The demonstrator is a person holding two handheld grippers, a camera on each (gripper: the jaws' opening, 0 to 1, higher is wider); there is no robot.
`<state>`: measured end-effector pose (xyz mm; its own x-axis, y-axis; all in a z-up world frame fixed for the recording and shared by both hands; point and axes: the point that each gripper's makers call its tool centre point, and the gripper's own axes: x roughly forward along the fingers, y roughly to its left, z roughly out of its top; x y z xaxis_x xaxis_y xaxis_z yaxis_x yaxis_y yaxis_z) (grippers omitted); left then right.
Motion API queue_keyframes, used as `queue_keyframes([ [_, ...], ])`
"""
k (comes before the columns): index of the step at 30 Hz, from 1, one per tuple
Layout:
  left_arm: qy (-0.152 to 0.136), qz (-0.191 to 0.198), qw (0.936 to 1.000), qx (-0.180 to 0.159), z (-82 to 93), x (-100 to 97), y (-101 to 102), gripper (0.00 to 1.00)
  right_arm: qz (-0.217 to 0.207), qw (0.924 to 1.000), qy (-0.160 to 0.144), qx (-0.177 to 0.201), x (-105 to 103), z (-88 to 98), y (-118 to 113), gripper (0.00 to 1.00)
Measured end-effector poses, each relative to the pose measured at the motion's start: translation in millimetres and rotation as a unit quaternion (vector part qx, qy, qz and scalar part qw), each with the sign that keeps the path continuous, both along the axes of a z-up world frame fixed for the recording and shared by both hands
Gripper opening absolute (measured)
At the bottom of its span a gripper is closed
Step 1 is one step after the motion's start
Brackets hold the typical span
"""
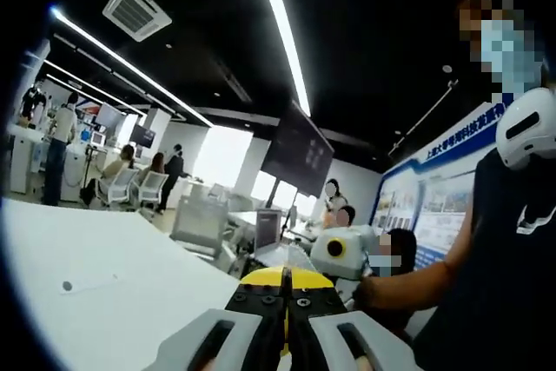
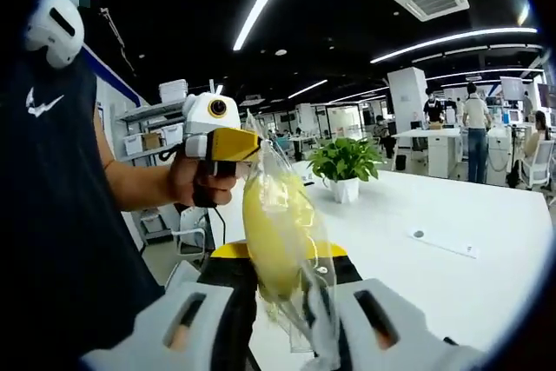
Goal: Compare the silicone blocks by pressing each to a similar depth, holding the contact briefly, and releasing to observe deformation and rebound differences across the visible hardness samples.
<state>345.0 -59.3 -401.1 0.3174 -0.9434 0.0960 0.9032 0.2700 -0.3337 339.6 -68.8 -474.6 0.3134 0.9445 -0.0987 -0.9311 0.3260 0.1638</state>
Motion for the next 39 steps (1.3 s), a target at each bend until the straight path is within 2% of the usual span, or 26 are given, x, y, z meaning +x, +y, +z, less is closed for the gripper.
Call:
queue_keyframes([
  [3, 0.0, 0.0, 1.0, -0.005, 1.5, 0.8, -0.3, 0.0, -0.027, 0.9994, -0.013, 0.02, 9.4, 7.7, -1.1, 0.54],
  [9, 0.006, 0.001, 1.0, -0.007, -1.1, 2.8, -0.6, 0.0, -0.067, 0.997, -0.023, 0.031, 23.1, 11.5, -7.4, 0.96],
  [10, 0.009, -0.002, 0.9999, -0.008, -1.7, 2.1, -0.9, 0.0, -0.078, 0.9963, -0.027, 0.025, 26.3, 9.6, -11.2, 0.96],
  [17, 0.012, -0.002, 0.9998, -0.014, 0.0, 1.2, -1.1, 0.0, -0.086, 0.9958, -0.019, 0.026, 25.3, 7.1, -16.2, 0.97],
  [22, 0.025, 0.004, 0.9994, -0.022, -1.2, 5.4, 0.2, 0.0, -0.108, 0.9937, -0.02, 0.024, 31.4, 5.9, -27.3, 0.97],
  [27, 0.062, 0.028, 0.9973, -0.027, -19.1, 16.6, 3.1, 0.0, -0.139, 0.9901, -0.012, 0.012, 36.6, -5.2, -48.6, 0.97],
  [32, 0.095, 0.045, 0.9939, -0.034, -38.9, 25.0, 4.0, 0.0, -0.177, 0.9842, -0.001, -0.004, 38.0, -24.9, -74.0, 0.97],
  [36, 0.125, 0.053, 0.9894, -0.051, -48.0, 31.0, 6.0, 0.0, -0.217, 0.9758, -0.003, -0.022, 41.1, -42.4, -97.0, 0.97],
  [39, 0.14, 0.067, 0.9869, -0.045, -65.4, 38.3, 6.3, 0.0, -0.238, 0.9709, 0.004, -0.029, 41.2, -55.3, -110.5, 0.97],
])
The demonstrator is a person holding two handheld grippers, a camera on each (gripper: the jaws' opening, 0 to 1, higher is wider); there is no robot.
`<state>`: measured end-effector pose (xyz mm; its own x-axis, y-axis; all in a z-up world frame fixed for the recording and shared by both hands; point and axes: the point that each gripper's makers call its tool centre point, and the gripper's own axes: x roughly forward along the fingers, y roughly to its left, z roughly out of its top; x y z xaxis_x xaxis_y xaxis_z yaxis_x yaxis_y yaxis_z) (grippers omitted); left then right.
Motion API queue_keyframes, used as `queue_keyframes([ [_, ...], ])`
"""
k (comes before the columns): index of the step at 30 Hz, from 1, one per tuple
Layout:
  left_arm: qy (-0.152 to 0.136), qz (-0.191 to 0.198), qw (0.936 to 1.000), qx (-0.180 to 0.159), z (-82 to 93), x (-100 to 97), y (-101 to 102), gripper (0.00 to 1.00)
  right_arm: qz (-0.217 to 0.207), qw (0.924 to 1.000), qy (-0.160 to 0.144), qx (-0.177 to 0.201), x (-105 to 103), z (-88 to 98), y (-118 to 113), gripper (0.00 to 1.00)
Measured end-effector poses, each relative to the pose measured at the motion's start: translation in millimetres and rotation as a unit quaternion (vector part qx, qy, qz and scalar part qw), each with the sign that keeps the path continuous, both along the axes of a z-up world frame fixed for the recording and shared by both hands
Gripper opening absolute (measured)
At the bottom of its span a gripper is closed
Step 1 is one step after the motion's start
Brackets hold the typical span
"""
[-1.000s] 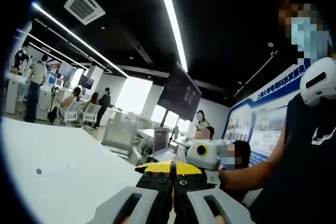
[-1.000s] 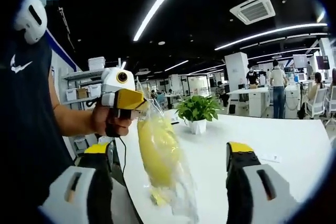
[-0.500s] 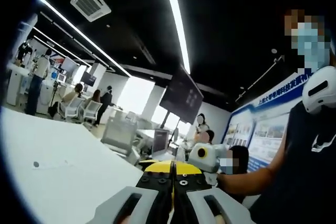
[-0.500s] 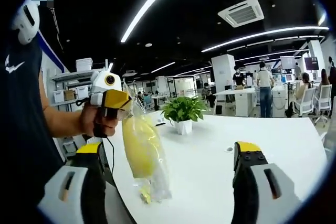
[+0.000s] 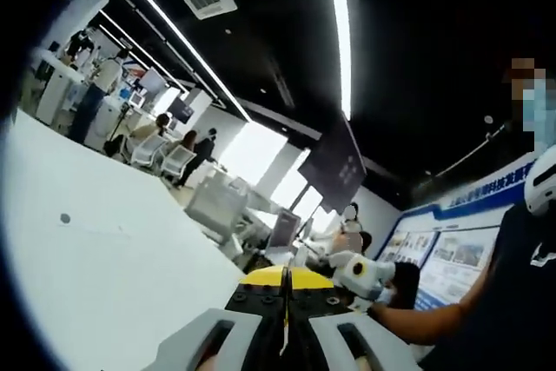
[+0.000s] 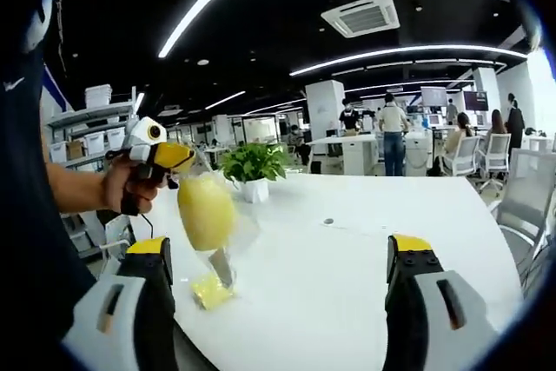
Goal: Compare the silicone blocks by pressing each to a similar depth, holding the contact briefly, and releasing to observe deformation and rebound differences across the visible hardness samples.
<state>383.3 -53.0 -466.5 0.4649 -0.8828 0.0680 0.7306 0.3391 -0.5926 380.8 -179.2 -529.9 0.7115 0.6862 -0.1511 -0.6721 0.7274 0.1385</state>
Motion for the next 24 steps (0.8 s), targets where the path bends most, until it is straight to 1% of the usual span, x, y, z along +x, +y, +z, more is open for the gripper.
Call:
queue_keyframes([
  [1, 0.017, 0.003, 0.9999, -0.003, -6.1, 1.7, 0.1, 0.0, -0.009, 0.9999, 0.008, -0.002, -0.3, -6.6, -5.6, 0.97],
  [3, 0.022, 0.005, 0.9997, -0.007, -15.4, 3.8, -0.9, 0.0, -0.011, 0.9998, 0.014, 0.002, -1.9, -11.7, -9.5, 0.97],
  [4, 0.038, 0.008, 0.9992, -0.011, -23.4, 4.7, -1.9, 0.0, -0.015, 0.9998, 0.016, -0.002, -3.0, -16.0, -12.8, 0.97],
  [5, 0.042, 0.009, 0.999, -0.01, -28.2, 5.4, -2.5, 0.0, -0.019, 0.9996, 0.017, -0.009, -3.8, -21.3, -16.3, 0.97],
  [7, 0.06, 0.01, 0.9981, -0.007, -42.6, 7.0, -4.0, 0.0, -0.026, 0.9992, 0.018, -0.024, -4.9, -29.8, -20.9, 0.97],
  [10, 0.077, 0.009, 0.997, -0.007, -59.3, 7.6, -5.8, 0.0, -0.039, 0.9982, 0.024, -0.04, -7.1, -45.7, -28.7, 0.97],
  [11, 0.088, 0.01, 0.996, -0.005, -67.6, 8.1, -6.2, 0.0, -0.04, 0.9978, 0.029, -0.044, -8.9, -53.6, -31.0, 0.97],
  [12, 0.092, 0.011, 0.9957, -0.004, -72.1, 8.4, -6.5, 0.0, -0.043, 0.9976, 0.033, -0.043, -9.6, -57.5, -32.8, 0.97],
  [13, 0.106, 0.015, 0.9942, -0.005, -80.1, 9.1, -5.9, 0.0, -0.047, 0.9973, 0.039, -0.04, -11.2, -62.6, -35.3, 0.97],
  [14, 0.113, 0.017, 0.9935, -0.008, -85.2, 9.7, -5.2, 0.0, -0.048, 0.9971, 0.043, -0.04, -12.2, -65.6, -36.2, 0.97],
  [15, 0.121, 0.02, 0.9924, -0.01, -92.9, 10.2, -3.9, 0.0, -0.05, 0.997, 0.043, -0.041, -12.9, -68.3, -37.4, 0.97],
  [16, 0.129, 0.024, 0.9912, -0.013, -98.2, 11.0, -2.5, 0.0, -0.055, 0.997, 0.035, -0.041, -13.2, -70.1, -40.1, 0.97],
  [17, 0.142, 0.03, 0.9893, -0.015, -107.1, 12.2, -0.2, 0.0, -0.055, 0.997, 0.036, -0.04, -14.3, -71.6, -40.2, 0.97],
  [19, 0.159, 0.041, 0.9861, -0.022, -120.2, 15.3, 3.0, 0.0, -0.057, 0.9964, 0.053, -0.035, -15.7, -78.6, -40.6, 0.97],
  [20, 0.176, 0.049, 0.983, -0.022, -132.7, 17.5, 5.2, 0.0, -0.057, 0.9961, 0.057, -0.036, -16.6, -81.8, -40.5, 0.97],
  [21, 0.179, 0.051, 0.9823, -0.021, -136.2, 17.9, 5.7, 0.0, -0.057, 0.9961, 0.057, -0.035, -17.3, -83.4, -40.6, 0.97],
  [22, 0.187, 0.052, 0.9808, -0.017, -145.7, 17.6, 5.4, 0.0, -0.058, 0.996, 0.059, -0.035, -17.9, -84.8, -40.8, 0.97],
  [24, 0.198, 0.058, 0.9783, -0.017, -159.0, 18.0, 5.5, 0.0, -0.059, 0.9955, 0.067, -0.031, -18.9, -87.0, -41.5, 0.97],
])
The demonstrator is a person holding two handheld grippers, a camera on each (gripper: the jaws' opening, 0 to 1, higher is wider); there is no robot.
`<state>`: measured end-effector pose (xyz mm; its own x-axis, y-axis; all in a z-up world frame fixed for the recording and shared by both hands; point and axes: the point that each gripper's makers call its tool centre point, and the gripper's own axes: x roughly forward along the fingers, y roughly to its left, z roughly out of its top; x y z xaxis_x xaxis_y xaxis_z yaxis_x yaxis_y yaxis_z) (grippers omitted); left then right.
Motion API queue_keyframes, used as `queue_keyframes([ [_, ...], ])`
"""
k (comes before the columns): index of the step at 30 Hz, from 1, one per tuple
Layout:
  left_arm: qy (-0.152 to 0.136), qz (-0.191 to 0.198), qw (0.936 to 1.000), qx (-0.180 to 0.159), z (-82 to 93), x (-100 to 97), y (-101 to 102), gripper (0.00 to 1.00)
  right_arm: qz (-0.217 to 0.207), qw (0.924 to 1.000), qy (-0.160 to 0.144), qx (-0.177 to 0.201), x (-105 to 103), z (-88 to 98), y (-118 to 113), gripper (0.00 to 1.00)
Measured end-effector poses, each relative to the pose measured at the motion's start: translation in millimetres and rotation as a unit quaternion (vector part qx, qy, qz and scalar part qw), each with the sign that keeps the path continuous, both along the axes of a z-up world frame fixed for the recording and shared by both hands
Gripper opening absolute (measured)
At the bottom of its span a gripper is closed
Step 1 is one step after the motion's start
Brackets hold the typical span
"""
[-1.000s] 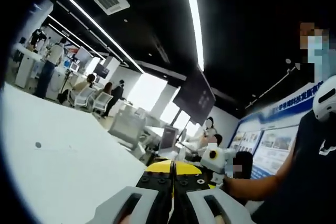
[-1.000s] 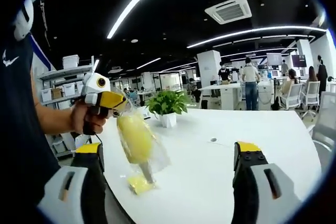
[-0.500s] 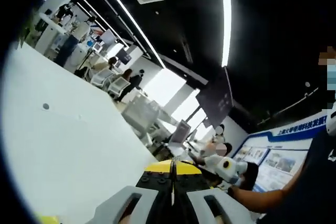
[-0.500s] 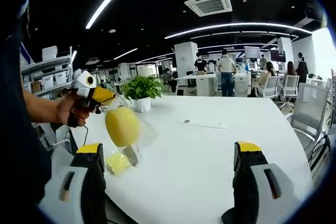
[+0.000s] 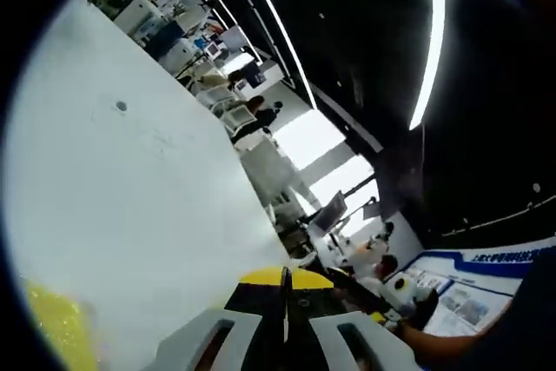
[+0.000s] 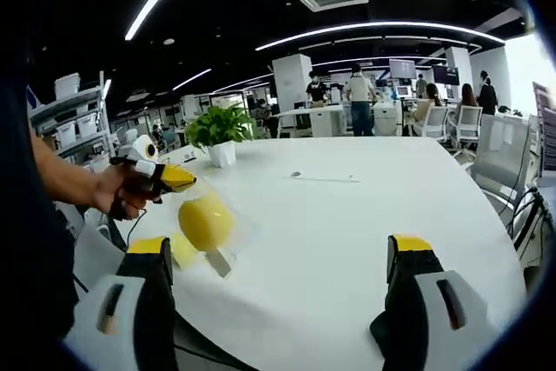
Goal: Compare the silicone blocks by pressing each to a similar depth, holding the contact briefly, and releasing to observe deformation and rebound differences across the visible hardness samples.
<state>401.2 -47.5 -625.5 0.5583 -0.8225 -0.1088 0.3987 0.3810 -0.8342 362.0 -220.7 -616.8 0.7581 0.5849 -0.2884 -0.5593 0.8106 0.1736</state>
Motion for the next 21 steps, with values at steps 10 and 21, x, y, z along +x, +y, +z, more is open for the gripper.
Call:
queue_keyframes([
  [10, 0.052, 0.029, 0.9982, -0.001, -38.1, 2.2, 8.1, 0.0, -0.008, 0.9999, 0.013, 0.0, -3.8, -10.6, -5.6, 0.97],
  [21, 0.098, 0.089, 0.9883, 0.076, -98.8, 17.0, 30.3, 0.0, 0.006, 0.9997, 0.022, -0.013, -10.0, -19.4, 0.5, 0.97],
])
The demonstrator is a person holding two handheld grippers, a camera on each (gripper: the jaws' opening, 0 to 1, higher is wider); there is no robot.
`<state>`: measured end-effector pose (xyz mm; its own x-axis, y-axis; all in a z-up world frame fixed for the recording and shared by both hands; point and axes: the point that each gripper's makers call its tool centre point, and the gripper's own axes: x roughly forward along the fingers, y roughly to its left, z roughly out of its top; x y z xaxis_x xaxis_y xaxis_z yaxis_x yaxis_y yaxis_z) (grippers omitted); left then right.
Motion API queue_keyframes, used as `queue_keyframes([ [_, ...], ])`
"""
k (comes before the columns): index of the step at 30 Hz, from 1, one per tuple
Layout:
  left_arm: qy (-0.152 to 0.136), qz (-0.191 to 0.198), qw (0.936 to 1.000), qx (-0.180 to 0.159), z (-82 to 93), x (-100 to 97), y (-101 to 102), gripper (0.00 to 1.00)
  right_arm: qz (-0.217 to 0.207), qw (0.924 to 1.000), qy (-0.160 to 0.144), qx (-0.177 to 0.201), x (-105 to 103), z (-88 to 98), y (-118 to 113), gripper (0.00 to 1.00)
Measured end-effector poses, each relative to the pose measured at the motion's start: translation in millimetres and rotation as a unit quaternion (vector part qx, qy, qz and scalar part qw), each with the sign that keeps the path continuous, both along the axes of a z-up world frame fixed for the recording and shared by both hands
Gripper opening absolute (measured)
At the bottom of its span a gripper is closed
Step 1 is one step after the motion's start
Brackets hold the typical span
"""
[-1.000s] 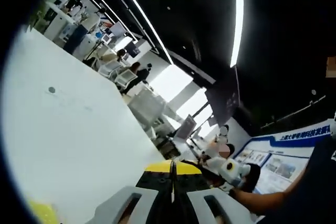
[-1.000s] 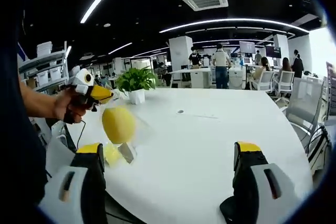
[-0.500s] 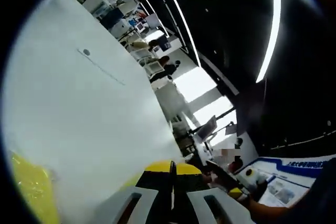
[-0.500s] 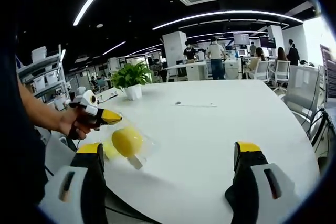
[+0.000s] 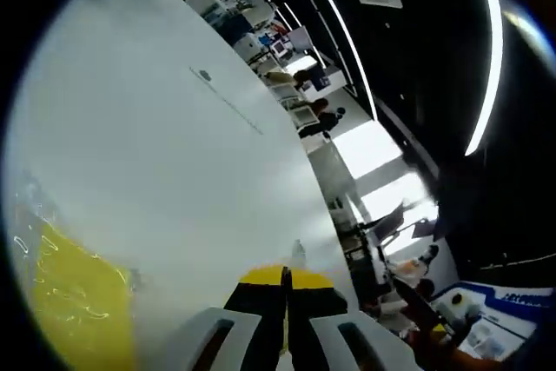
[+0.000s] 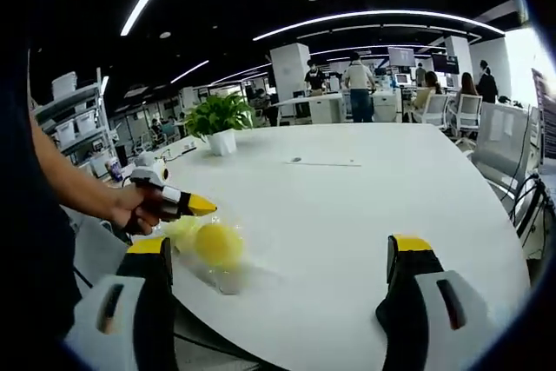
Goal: Compare the silicone blocks by pressing each to a similar depth, holding the contact briefly, and releasing to observe deformation and rebound differences across the visible hardness samples.
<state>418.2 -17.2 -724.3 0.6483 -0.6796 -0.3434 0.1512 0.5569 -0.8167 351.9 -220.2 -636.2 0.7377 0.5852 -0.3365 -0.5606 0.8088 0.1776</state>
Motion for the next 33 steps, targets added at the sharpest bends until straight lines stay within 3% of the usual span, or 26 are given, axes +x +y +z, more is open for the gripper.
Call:
queue_keyframes([
  [3, 0.011, 0.022, 0.9997, 0.008, -11.6, 5.3, 9.2, 0.0, -0.001, 1.0, 0.001, 0.001, -0.5, -0.4, -0.4, 0.97],
  [7, 0.005, 0.017, 0.9978, 0.065, -27.1, 8.3, 16.4, 0.0, -0.004, 1.0, 0.003, 0.0, -1.3, -1.7, -3.6, 0.97],
  [9, 0.01, 0.018, 0.9973, 0.071, -30.7, 9.3, 17.4, 0.0, -0.006, 1.0, 0.005, 0.0, -1.9, -2.7, -4.9, 0.97],
  [16, 0.015, 0.006, 0.987, 0.16, -48.9, 7.9, 17.0, 0.0, -0.009, 0.9999, 0.013, 0.003, -3.8, -6.0, -5.4, 0.97],
  [19, 0.029, 0.029, 0.9875, 0.152, -55.1, 10.0, 19.6, 0.0, -0.006, 0.9999, 0.014, 0.001, -4.3, -6.6, -4.7, 0.97],
  [20, 0.024, 0.021, 0.982, 0.186, -61.4, 9.1, 24.2, 0.0, -0.006, 0.9999, 0.013, -0.002, -4.3, -6.5, -4.8, 0.97],
  [22, 0.016, 0.011, 0.977, 0.212, -66.8, 7.9, 27.6, 0.0, -0.006, 0.9999, 0.013, -0.003, -4.0, -5.7, -5.1, 0.97],
  [24, 0.02, 0.014, 0.9802, 0.197, -63.7, 7.8, 25.8, 0.0, -0.008, 0.9999, 0.013, -0.002, -2.7, -4.4, -6.5, 0.97],
  [29, 0.02, -0.002, 0.9808, 0.194, -63.8, 8.1, 25.9, 0.0, -0.01, 0.9999, 0.014, -0.002, 1.3, -4.3, -8.6, 0.97],
  [32, -0.011, -0.025, 0.9735, 0.227, -62.0, 7.5, 28.7, 0.05, -0.009, 0.9999, 0.015, -0.001, 3.7, -5.4, -7.2, 0.97],
  [33, -0.02, -0.035, 0.9713, 0.235, -61.2, 6.8, 27.5, 0.15, -0.008, 0.9999, 0.015, -0.001, 4.3, -5.8, -6.5, 0.97],
])
